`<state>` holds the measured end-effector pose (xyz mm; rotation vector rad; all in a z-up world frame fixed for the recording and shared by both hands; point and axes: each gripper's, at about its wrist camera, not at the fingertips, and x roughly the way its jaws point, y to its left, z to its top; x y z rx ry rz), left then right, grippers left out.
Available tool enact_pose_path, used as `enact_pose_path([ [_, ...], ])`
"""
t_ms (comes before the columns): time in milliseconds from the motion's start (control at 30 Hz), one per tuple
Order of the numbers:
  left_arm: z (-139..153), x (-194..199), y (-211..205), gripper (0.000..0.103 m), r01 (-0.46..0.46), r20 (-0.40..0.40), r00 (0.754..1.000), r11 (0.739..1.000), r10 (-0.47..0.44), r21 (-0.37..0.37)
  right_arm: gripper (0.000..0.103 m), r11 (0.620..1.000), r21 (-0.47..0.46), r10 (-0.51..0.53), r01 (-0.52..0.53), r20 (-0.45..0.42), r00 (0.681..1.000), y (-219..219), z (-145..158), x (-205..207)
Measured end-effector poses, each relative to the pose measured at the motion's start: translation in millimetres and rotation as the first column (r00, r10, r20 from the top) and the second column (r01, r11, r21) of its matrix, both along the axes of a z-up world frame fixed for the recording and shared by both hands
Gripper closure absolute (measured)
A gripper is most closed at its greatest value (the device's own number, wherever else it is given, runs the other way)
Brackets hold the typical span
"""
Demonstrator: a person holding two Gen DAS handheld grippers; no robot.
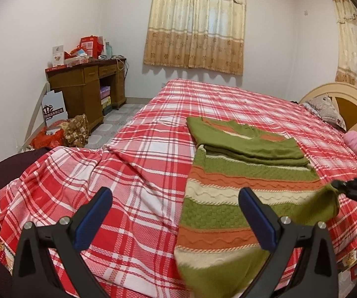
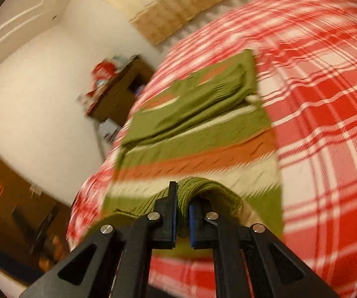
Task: Fold small clothes
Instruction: 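Grasp the sweater hem with the right gripper, then grasp the hem with the left gripper while the right gripper holds it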
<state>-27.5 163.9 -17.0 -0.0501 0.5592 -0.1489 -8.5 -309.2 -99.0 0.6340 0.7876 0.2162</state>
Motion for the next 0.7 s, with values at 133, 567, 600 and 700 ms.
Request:
enact_pose_path([
  [133, -10, 5, 2, 0.0, 0.021, -0.028, 0.999, 1.0, -0.021, -0.001, 0.097, 0.999, -0.024, -0.046, 0.045, -0.057, 0.997, -11, -24, 14],
  [567, -45, 42, -21, 0.015, 0.205, -0.138, 0.965, 0.971, -0.221, -0.124, 0.096, 0.996, -0.082, -0.037, 0.032, -0.061, 0.997, -6, -34, 12],
  [600, -50, 49, -24, 0.017, 0.203, -0.162, 0.961, 0.969, -0.224, -0.138, 0.096, 0.996, -0.08, -0.037, 0.032, -0.061, 0.997, -5, -34, 12],
  [700, -61, 59, -30, 0.03, 0.178, -0.212, 0.957, 0.977, -0.2, -0.116, 0.096, 0.997, -0.076, -0.035, 0.03, -0.059, 0.998, -5, -35, 11],
])
